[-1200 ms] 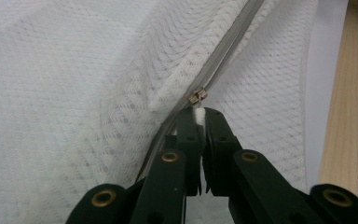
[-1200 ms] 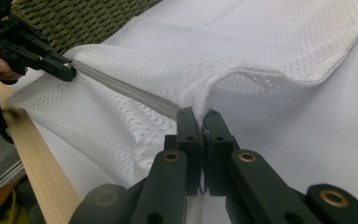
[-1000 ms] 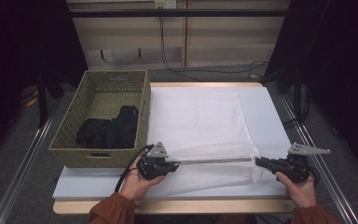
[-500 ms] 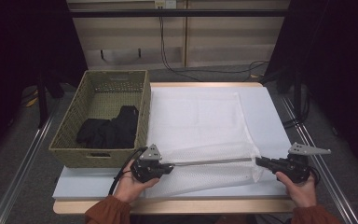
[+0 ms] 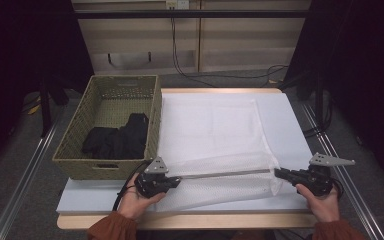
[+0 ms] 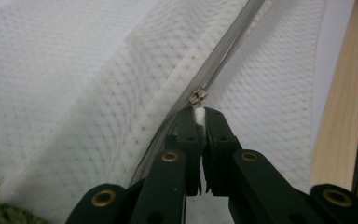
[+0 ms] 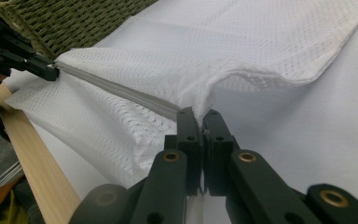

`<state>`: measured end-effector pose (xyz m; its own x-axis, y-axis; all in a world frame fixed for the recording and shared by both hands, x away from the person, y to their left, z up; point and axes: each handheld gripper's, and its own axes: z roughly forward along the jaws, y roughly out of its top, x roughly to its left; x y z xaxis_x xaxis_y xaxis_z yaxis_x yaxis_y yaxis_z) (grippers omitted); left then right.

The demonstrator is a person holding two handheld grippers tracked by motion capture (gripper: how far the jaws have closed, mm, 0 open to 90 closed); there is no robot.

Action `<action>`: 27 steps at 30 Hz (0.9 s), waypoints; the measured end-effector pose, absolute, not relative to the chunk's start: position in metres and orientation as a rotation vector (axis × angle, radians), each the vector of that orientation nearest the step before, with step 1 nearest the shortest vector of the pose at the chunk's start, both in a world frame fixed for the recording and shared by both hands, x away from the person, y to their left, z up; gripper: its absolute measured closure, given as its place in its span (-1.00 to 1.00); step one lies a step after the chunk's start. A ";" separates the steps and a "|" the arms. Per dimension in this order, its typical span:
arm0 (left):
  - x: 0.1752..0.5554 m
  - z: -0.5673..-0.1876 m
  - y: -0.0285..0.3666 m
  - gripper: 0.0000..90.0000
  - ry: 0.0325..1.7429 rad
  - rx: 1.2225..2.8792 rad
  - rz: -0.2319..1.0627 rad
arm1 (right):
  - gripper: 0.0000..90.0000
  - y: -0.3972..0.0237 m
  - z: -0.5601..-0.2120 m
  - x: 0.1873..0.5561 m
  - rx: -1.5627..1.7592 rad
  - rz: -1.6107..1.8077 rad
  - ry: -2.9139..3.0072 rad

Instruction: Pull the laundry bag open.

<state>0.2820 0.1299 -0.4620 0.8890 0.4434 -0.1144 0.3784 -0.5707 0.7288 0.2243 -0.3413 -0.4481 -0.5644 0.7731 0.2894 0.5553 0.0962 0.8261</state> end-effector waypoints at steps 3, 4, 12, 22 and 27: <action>0.280 -0.461 0.133 0.92 0.588 2.237 0.109 | 0.94 -0.342 -0.449 0.225 1.336 1.462 2.151; 0.280 -0.461 0.134 0.92 0.592 2.230 0.122 | 0.94 -0.341 -0.449 0.225 1.341 1.457 2.151; 0.280 -0.461 0.139 0.92 0.613 2.232 0.116 | 0.94 -0.340 -0.447 0.224 1.334 1.462 2.152; 0.280 -0.460 0.149 0.92 0.626 2.212 0.118 | 0.94 -0.341 -0.447 0.224 1.338 1.460 2.150; 0.280 -0.460 0.154 0.92 0.626 2.213 0.112 | 0.94 -0.340 -0.448 0.225 1.340 1.454 2.151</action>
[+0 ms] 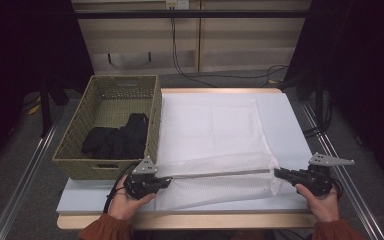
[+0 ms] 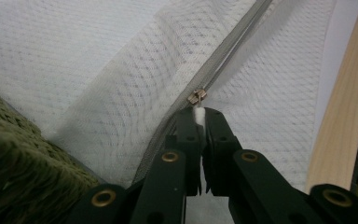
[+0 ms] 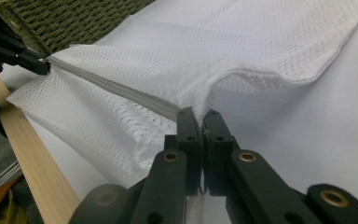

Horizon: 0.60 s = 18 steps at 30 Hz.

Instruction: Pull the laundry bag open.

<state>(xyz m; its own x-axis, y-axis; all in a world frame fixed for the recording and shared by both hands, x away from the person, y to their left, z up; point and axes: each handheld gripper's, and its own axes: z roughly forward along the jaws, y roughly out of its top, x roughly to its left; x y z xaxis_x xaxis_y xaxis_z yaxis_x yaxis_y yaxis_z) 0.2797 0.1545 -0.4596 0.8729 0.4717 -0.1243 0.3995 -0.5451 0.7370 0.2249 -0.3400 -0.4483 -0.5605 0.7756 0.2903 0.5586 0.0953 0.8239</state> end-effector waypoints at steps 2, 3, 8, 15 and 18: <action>0.279 -0.459 0.155 0.92 0.627 2.226 0.116 | 0.94 -0.340 -0.448 0.225 1.336 1.452 2.158; 0.279 -0.459 0.155 0.92 0.627 2.226 0.116 | 0.94 -0.340 -0.448 0.225 1.337 1.454 2.158; 0.278 -0.459 0.159 0.92 0.635 2.209 0.110 | 0.94 -0.343 -0.446 0.225 1.340 1.453 2.142; 0.276 -0.461 0.168 0.92 0.659 2.214 0.119 | 0.94 -0.343 -0.447 0.225 1.342 1.450 2.150; 0.274 -0.459 0.173 0.92 0.667 2.214 0.134 | 0.94 -0.342 -0.447 0.225 1.338 1.450 2.155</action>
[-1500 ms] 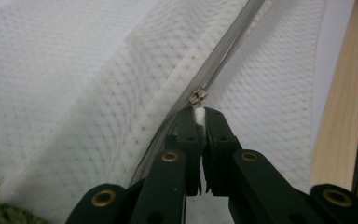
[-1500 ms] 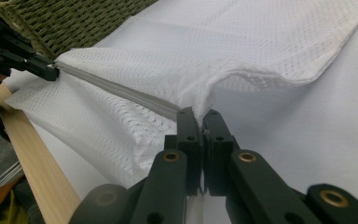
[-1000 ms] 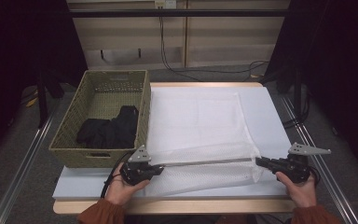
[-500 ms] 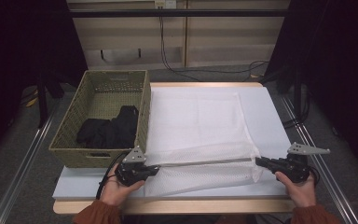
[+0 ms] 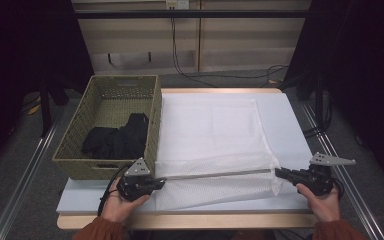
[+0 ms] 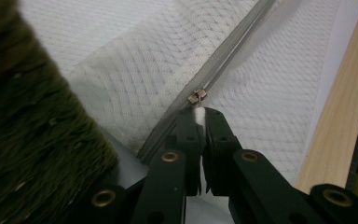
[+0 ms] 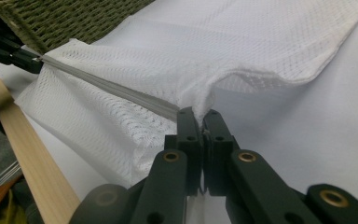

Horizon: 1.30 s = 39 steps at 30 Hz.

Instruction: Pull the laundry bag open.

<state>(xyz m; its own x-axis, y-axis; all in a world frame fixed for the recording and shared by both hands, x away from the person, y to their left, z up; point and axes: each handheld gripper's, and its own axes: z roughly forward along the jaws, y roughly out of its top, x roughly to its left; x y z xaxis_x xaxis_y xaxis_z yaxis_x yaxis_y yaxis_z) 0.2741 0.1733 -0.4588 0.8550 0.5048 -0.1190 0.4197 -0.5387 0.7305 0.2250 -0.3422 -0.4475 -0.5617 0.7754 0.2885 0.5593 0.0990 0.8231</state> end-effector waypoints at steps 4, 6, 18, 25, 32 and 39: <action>0.273 -0.460 0.177 0.92 0.673 2.207 0.127 | 0.94 -0.341 -0.447 0.225 1.342 1.449 2.155; 0.272 -0.459 0.177 0.92 0.671 2.202 0.124 | 0.94 -0.341 -0.447 0.225 1.338 1.446 2.155; 0.271 -0.455 0.187 0.92 0.707 2.174 0.131 | 0.94 -0.342 -0.446 0.224 1.337 1.463 2.153; 0.269 -0.455 0.194 0.92 0.724 2.174 0.138 | 0.94 -0.343 -0.446 0.224 1.339 1.454 2.150; 0.269 -0.456 0.199 0.92 0.743 2.175 0.140 | 0.94 -0.344 -0.448 0.222 1.347 1.442 2.147; 0.268 -0.456 0.201 0.92 0.748 2.169 0.136 | 0.94 -0.344 -0.451 0.223 1.357 1.434 2.162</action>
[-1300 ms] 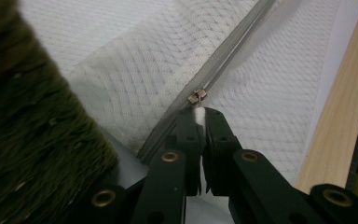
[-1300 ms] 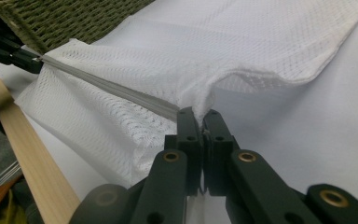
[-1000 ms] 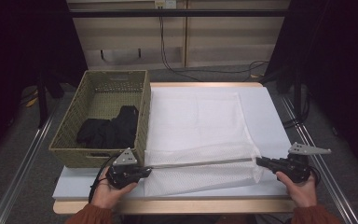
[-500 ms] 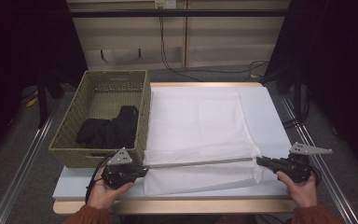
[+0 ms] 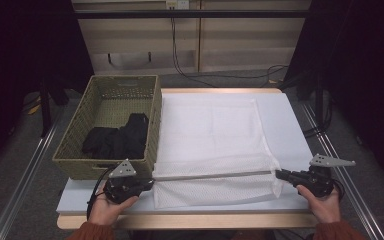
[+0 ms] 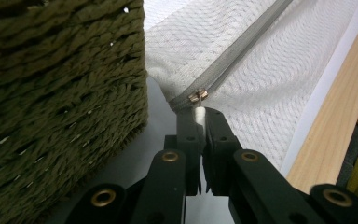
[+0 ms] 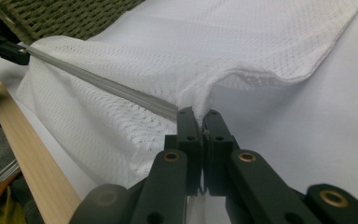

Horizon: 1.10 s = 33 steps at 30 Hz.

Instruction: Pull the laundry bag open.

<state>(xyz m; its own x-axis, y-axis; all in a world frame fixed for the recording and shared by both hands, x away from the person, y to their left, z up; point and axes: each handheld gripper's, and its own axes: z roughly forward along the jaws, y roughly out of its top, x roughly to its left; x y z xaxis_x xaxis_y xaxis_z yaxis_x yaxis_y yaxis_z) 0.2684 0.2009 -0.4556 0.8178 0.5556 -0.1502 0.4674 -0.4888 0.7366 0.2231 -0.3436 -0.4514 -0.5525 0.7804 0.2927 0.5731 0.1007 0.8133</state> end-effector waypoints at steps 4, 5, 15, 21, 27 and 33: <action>0.268 -0.455 0.204 0.92 0.767 2.174 0.174 | 0.94 -0.345 -0.452 0.223 1.368 1.416 2.157; 0.269 -0.456 0.207 0.92 0.765 2.157 0.157 | 0.94 -0.345 -0.452 0.223 1.366 1.420 2.158; 0.269 -0.462 0.206 0.91 0.766 2.171 0.121 | 0.94 -0.343 -0.458 0.219 1.366 1.391 2.194; 0.268 -0.467 0.204 0.90 0.778 2.180 0.132 | 0.93 -0.339 -0.464 0.222 1.353 1.355 2.227; 0.267 -0.467 0.205 0.73 0.783 2.158 0.150 | 0.78 -0.334 -0.472 0.225 1.347 1.268 2.282; 0.260 -0.463 0.206 0.42 0.787 2.132 0.196 | 0.31 -0.337 -0.468 0.225 1.373 1.269 2.221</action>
